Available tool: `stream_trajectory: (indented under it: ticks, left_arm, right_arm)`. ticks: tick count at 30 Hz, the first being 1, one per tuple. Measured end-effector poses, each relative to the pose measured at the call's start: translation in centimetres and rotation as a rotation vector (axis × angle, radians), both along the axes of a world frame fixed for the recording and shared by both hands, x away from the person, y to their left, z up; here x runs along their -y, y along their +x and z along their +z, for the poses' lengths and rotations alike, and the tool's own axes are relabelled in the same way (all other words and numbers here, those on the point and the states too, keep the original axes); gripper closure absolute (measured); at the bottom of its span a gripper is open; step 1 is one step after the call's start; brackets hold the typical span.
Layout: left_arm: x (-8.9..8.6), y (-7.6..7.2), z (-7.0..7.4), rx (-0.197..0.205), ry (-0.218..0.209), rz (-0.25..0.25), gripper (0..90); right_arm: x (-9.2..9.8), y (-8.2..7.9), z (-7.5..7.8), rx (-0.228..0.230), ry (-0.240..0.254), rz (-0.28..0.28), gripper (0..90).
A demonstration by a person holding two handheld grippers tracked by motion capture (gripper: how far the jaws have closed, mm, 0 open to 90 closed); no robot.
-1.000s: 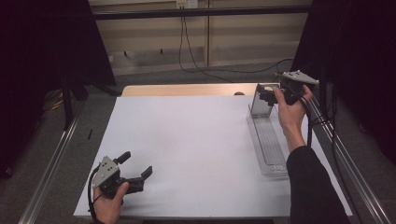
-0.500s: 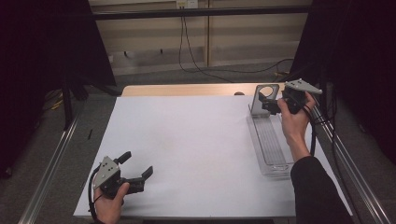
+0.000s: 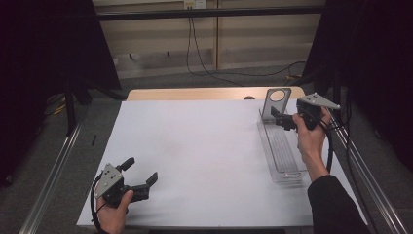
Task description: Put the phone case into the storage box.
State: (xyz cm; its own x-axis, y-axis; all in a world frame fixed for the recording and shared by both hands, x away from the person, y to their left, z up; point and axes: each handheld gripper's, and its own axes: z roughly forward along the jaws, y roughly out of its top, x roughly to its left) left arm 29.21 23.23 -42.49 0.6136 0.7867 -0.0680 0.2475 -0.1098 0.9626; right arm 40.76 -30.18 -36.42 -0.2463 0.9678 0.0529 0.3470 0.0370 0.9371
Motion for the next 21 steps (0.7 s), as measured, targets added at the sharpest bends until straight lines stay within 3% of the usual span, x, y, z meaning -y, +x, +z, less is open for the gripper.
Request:
stream_trajectory:
  ticks: [5,11,21]
  left_arm:
    - [0.0,-0.1,0.0,0.002,0.006,-0.008,4.0]
    - [0.0,0.0,-0.1,0.000,0.008,0.003,4.0]
    - [0.0,-0.2,0.0,0.003,-0.005,-0.002,3.6]
  right_arm:
    - [0.0,-0.9,-0.3,0.012,0.002,0.023,0.7]
    - [0.1,-2.2,-0.1,0.052,0.057,0.042,0.4]
    - [0.6,-4.8,-0.2,0.074,0.050,0.070,0.5]
